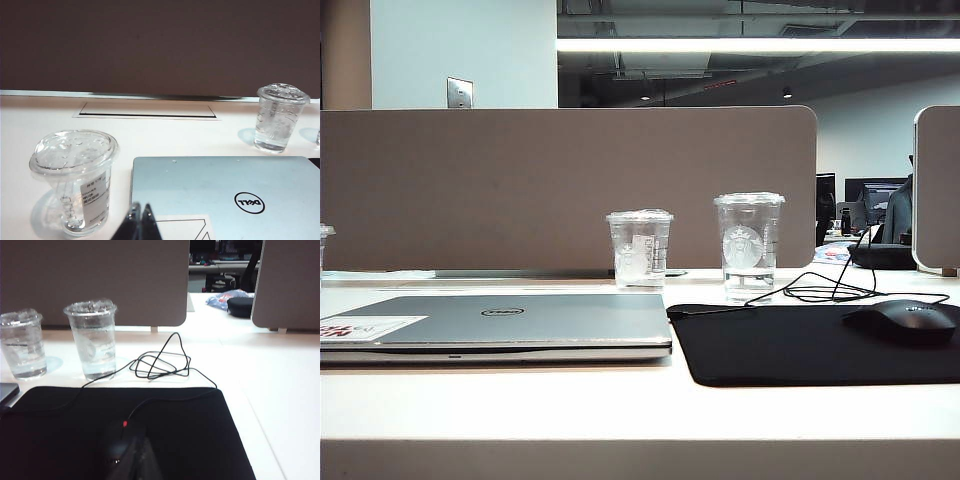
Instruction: Pick up the coffee cup on the left and place it on the left side of the laptop.
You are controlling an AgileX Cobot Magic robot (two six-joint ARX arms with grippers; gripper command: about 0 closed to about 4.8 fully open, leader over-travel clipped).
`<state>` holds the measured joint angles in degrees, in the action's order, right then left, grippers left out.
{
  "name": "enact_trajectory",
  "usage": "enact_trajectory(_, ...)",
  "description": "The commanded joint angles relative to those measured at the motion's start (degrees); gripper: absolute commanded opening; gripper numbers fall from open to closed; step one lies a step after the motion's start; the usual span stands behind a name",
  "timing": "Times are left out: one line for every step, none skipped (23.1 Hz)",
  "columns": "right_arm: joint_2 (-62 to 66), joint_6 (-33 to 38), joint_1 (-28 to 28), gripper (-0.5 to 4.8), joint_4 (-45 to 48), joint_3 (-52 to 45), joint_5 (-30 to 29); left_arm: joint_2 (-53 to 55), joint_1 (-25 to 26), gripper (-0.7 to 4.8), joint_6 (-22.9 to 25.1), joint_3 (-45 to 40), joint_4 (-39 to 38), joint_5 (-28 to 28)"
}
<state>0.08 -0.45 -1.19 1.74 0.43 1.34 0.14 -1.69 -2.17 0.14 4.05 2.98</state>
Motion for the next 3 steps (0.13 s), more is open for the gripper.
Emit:
enact_trajectory(-0.1, 0.0, 0.0, -0.01, 0.8, -0.3, 0.0, 0.0, -0.1, -0.05, 0.2, 0.2, 0.7, 0.0)
enact_trajectory(-0.1, 0.0, 0.0, -0.01, 0.8, -0.3, 0.0, 0.0, -0.1, -0.05, 0.2, 0.2, 0.7, 0.0)
enact_trajectory(-0.1, 0.0, 0.0, -0.01, 0.8, -0.3, 0.0, 0.0, -0.1, -0.05, 0.2, 0.2, 0.7, 0.0)
